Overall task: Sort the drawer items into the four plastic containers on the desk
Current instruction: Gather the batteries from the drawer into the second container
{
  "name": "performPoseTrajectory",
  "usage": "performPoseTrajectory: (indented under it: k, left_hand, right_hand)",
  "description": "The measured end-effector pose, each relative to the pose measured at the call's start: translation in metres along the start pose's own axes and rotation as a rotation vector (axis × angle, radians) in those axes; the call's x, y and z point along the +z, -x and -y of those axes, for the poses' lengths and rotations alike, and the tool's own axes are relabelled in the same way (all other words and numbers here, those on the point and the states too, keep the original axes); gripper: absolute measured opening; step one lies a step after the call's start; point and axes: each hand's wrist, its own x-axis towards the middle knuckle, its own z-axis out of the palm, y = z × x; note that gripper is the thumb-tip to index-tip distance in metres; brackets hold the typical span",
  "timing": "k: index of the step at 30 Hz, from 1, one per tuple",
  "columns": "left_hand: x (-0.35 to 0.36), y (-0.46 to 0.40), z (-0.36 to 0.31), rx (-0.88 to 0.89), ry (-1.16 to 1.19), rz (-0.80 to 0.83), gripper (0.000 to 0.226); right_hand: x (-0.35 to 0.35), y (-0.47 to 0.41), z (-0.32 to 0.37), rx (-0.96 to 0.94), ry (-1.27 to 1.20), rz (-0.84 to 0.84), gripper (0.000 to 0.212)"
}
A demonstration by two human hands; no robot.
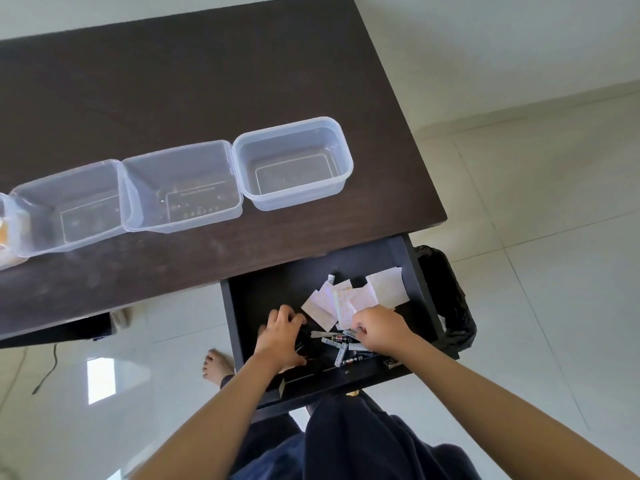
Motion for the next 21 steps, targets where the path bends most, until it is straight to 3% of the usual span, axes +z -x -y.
performPoseTrajectory:
  k: [8,11,14,17,21]
  left_hand:
    - [-0.017,-0.016,0.005,-0.07,0.148,-0.197,0.073]
    - [-0.025,-0.021,0.0,-0.081,0.118,-0.257,0.073]
    - [-0.026,-0.019,-0.011,-0.011,0.093,-0.324,0.074]
    - [-0.022,-0.017,-0.024,0.108,0.012,-0.276,0.088]
    - [-0.013,-0.026,-0.03,0.035,0.003,-0.167,0.109]
  right_hand:
    - [-0.001,-0.003,-0.013,0.026,0.04,-0.021,0.013]
    - [-0.006,-0.007,-0.02,-0.015,-0.028,-0.047,0.041]
    - [-0.014,-0.011,-0.018,-0.071,-0.083,-0.089,0.046]
    - [-0.016,-0.015,-0.015,-0.081,-0.129,-0.119,0.037]
    - [-0.009,-0.015,-0.021,-0.048,-0.141,-0.139,0.031]
